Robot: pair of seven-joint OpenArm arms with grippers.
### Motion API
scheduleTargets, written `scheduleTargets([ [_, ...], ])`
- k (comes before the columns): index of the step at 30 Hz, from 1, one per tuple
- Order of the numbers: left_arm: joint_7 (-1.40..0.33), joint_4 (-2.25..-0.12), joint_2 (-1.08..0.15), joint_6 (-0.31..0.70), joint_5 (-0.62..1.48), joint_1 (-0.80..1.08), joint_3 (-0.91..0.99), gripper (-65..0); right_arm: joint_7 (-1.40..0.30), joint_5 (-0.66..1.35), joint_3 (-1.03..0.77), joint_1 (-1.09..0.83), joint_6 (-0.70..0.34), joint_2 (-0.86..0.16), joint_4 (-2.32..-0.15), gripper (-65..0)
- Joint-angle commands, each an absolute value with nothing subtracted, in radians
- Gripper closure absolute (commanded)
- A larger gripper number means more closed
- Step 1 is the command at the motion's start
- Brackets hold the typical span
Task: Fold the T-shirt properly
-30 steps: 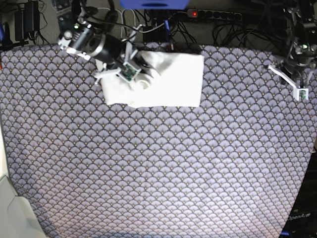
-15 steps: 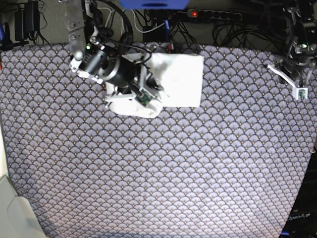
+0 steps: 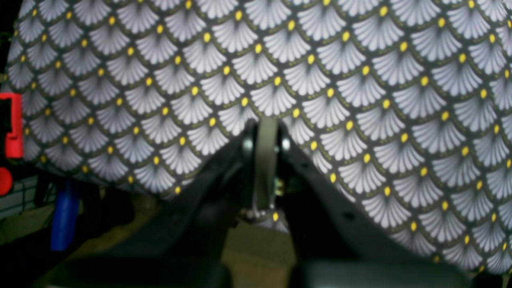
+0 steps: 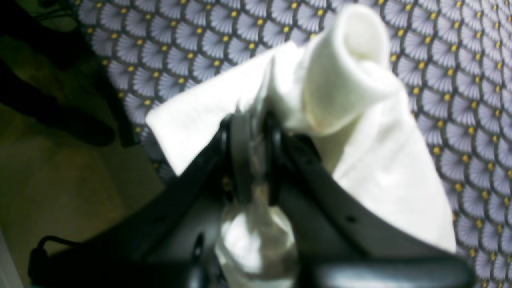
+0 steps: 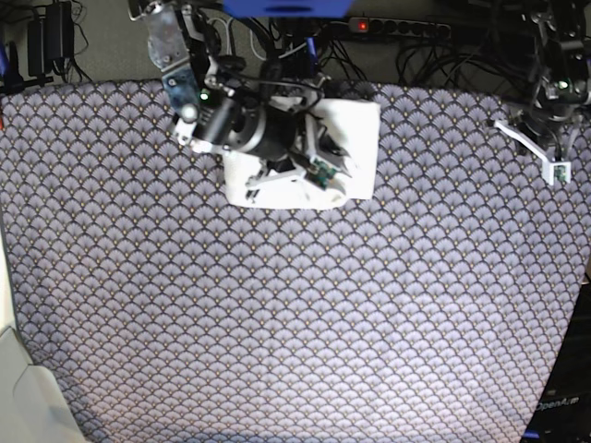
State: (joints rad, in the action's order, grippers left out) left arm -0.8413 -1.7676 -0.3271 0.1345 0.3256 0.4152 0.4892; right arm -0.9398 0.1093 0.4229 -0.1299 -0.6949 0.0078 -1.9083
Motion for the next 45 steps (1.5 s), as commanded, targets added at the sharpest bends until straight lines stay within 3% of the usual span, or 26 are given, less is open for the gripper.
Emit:
scheduleTargets([
  [1, -0.826, -1.782, -0.340, 0.133, 0.328, 0.412, 0.495, -0.4, -0.912, 0.130, 0.435, -0.114, -0.698, 0.015, -1.922, 0.0],
  [19, -0.826, -1.782, -0.340, 0.134, 0.328, 0.414, 0.495, -0.4, -0.900, 0.130, 0.455, -0.068, -0.698, 0.088, -1.784, 0.0],
  [31, -0.826, -1.782, -0.340, 0.134, 0.328, 0.412, 0.495, -0.4, -0.894, 0.131, 0.550, -0.068, -0.698, 0.099, -1.750, -23.5],
  [37, -0.826, -1.782, -0.340, 0.134, 0.328, 0.418, 0.495, -0.4, -0.892, 0.133, 0.561, -0.048, -0.698, 0.105, -1.761, -25.1],
  [45, -0.828, -1.782, -0.340, 0.134, 0.328, 0.420, 0.498, -0.4, -0.897, 0.133, 0.524, -0.056, -0.698, 0.099, -1.971, -25.0],
])
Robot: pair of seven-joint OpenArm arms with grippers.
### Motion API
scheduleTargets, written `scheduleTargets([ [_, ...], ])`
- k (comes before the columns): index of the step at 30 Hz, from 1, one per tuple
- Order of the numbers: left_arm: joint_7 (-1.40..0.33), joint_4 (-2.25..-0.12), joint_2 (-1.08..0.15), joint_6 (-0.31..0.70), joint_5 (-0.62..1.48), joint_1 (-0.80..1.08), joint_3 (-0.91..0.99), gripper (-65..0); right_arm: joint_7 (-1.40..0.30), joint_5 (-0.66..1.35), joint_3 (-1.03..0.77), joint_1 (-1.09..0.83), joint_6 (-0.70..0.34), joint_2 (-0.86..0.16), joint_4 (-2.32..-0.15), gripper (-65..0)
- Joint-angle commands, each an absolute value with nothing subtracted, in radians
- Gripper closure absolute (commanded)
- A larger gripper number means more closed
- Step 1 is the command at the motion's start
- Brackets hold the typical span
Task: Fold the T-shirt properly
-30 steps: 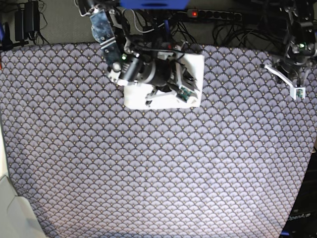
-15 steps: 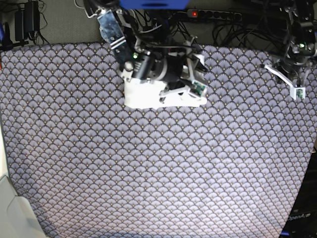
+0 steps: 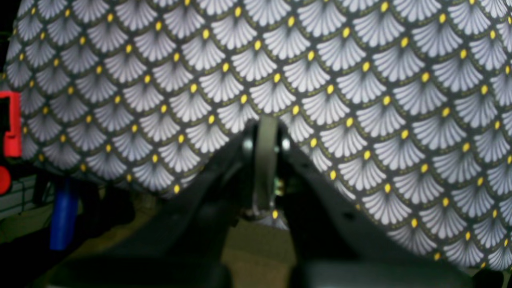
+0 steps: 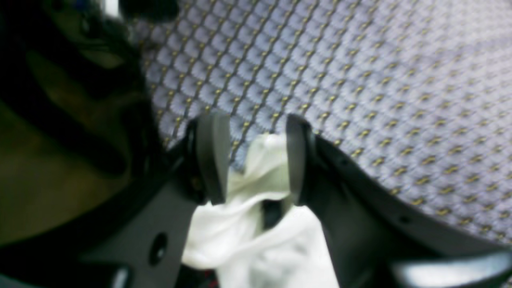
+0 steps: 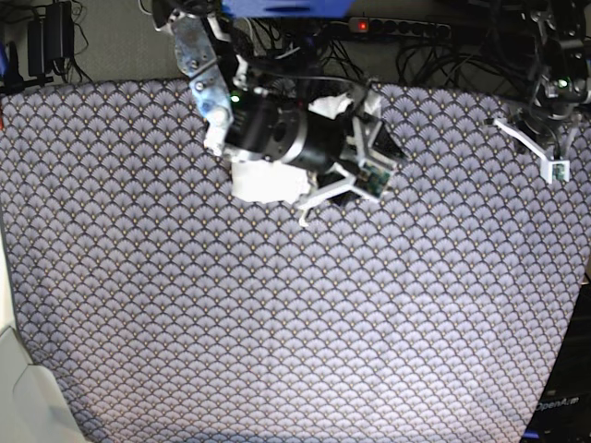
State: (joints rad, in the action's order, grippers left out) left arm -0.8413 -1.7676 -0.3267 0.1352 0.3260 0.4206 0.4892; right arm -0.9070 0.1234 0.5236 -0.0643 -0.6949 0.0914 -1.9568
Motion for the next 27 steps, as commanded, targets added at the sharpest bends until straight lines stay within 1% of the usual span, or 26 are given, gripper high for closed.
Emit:
scheduleTargets([
  [1, -0.829, -1.782, -0.340, 0.134, 0.328, 0.420, 0.498, -0.4, -0.898, 0.133, 0.516, -0.056, -0.698, 0.099, -1.969, -25.0],
  [6, -0.832, -1.782, -0.340, 0.134, 0.328, 0.420, 0.499, -0.4, -0.886, 0.133, 0.498, -0.054, -0.698, 0.076, -1.863, -25.0],
  [10, -0.834, -1.782, -0.340, 0.134, 0.328, 0.420, 0.501, -0.4, -0.789, 0.133, 0.498, -0.048, -0.698, 0.050, -1.782, -25.0],
  [14, -0.835, -1.782, -0.340, 0.134, 0.328, 0.421, 0.501, -0.4, -0.743, 0.130, 0.483, -0.030, -0.698, 0.048, -1.701, -25.0],
  [19, -0.835, -1.782, -0.323, 0.134, 0.321, 0.421, 0.503, -0.4, -0.725, 0.131, 0.430, 0.024, -0.698, 0.050, -1.587, -25.0],
  [23, -0.828, -1.782, -0.321, 0.134, 0.326, 0.438, 0.503, -0.4, -0.710, 0.131, 0.386, 0.042, -0.698, 0.042, -1.573, -25.0],
  [27, -0.828, -1.782, -0.321, 0.134, 0.326, 0.435, 0.501, -0.4, -0.719, 0.133, 0.389, 0.053, -0.698, 0.036, -1.586, -25.0],
])
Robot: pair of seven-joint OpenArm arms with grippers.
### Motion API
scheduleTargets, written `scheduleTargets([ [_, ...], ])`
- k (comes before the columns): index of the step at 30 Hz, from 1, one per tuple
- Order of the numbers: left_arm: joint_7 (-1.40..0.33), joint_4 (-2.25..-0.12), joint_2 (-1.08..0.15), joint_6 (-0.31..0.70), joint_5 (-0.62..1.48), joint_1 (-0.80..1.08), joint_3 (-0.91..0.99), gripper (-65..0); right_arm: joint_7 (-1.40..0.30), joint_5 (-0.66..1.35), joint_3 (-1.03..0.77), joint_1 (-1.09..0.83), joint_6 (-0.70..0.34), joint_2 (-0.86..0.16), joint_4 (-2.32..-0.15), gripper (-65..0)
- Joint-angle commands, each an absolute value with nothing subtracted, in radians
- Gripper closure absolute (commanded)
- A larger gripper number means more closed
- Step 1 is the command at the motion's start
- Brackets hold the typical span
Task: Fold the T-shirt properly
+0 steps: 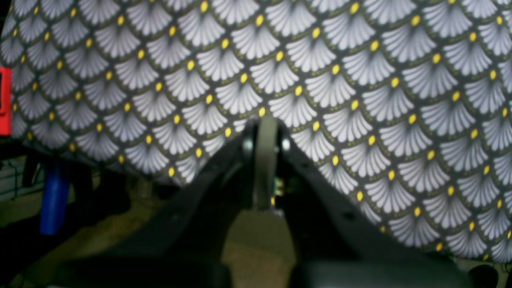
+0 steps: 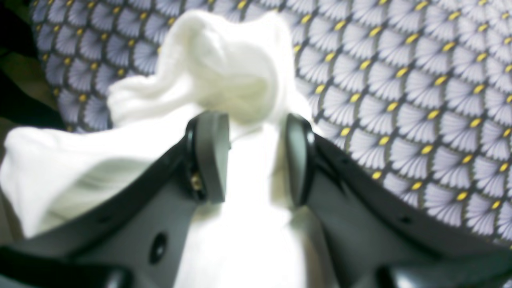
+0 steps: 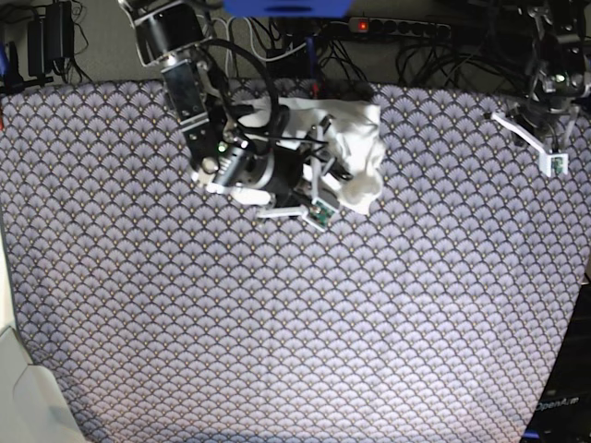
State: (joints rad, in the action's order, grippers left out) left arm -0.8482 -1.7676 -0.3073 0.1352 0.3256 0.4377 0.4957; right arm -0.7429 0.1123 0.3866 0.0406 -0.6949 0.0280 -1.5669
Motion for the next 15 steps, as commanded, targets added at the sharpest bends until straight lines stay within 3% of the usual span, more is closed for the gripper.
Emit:
scheduleTargets([
  [1, -0.828, -1.782, -0.320, 0.134, 0.326, 0.435, 0.501, -0.4, -0.719, 0.133, 0.389, 0.048, -0.698, 0.036, -1.603, -25.0],
  [9, -0.828, -1.782, -0.320, 0.134, 0.326, 0.432, 0.496, -0.4, -0.763, 0.133, 0.384, -0.044, -0.698, 0.033, -1.839, -25.0],
  [15, -0.828, -1.793, -0.320, 0.134, 0.328, 0.435, 0.501, -0.4, -0.771, 0.133, 0.380, -0.058, -0.698, -0.076, -1.844, -24.0],
])
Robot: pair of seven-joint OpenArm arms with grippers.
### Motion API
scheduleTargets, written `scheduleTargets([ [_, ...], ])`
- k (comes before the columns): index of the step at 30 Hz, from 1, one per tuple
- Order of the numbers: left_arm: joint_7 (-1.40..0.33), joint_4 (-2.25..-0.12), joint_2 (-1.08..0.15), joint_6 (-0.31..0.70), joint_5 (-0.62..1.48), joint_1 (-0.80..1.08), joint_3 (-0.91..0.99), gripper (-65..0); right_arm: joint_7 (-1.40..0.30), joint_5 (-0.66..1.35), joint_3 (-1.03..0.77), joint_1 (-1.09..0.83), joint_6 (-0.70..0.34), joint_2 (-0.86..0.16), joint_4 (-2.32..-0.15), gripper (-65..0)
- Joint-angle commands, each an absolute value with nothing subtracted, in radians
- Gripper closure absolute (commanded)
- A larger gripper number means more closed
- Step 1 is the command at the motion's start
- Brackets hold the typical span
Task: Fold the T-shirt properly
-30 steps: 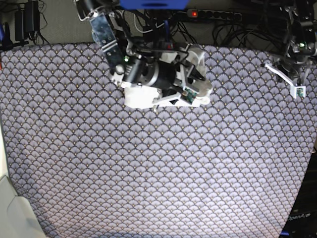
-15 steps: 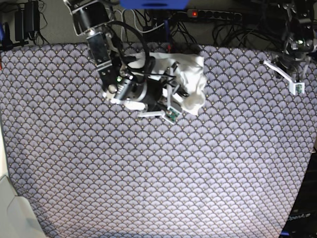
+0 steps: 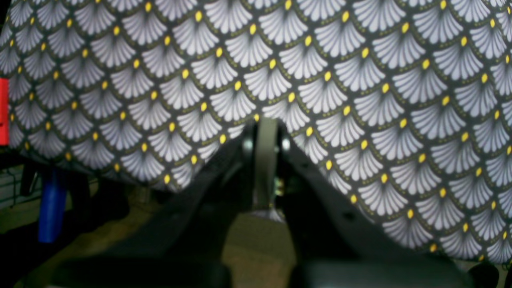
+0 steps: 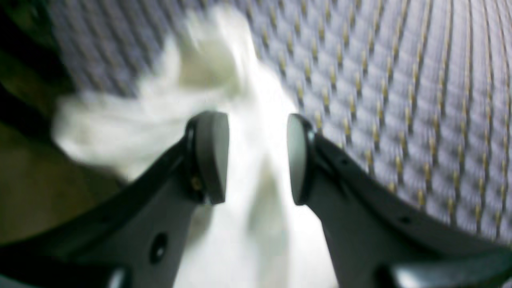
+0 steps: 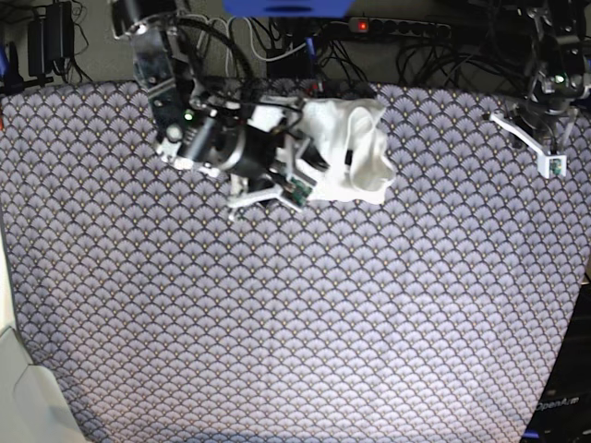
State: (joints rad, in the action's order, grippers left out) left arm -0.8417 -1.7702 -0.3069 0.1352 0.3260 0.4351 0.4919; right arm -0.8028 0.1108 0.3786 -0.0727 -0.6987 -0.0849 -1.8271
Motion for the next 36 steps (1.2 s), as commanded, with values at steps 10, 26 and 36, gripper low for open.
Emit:
scheduleTargets([
  [10, -0.835, -1.917, -0.271, 0.134, 0.329, 0.441, 0.501, -0.4, -0.720, 0.128, 0.375, -0.047, -0.698, -0.107, -1.701, -6.5],
  [26, -0.837, -1.929, -0.262, 0.134, 0.329, 0.447, 0.495, -0.4, -0.704, 0.130, 0.231, -0.081, -0.698, -0.177, -1.707, -5.9],
  [36, -0.837, -1.926, -0.262, 0.134, 0.328, 0.449, 0.499, -0.4, -0.707, 0.130, 0.298, -0.120, -0.698, -0.171, -1.765, -5.9],
])
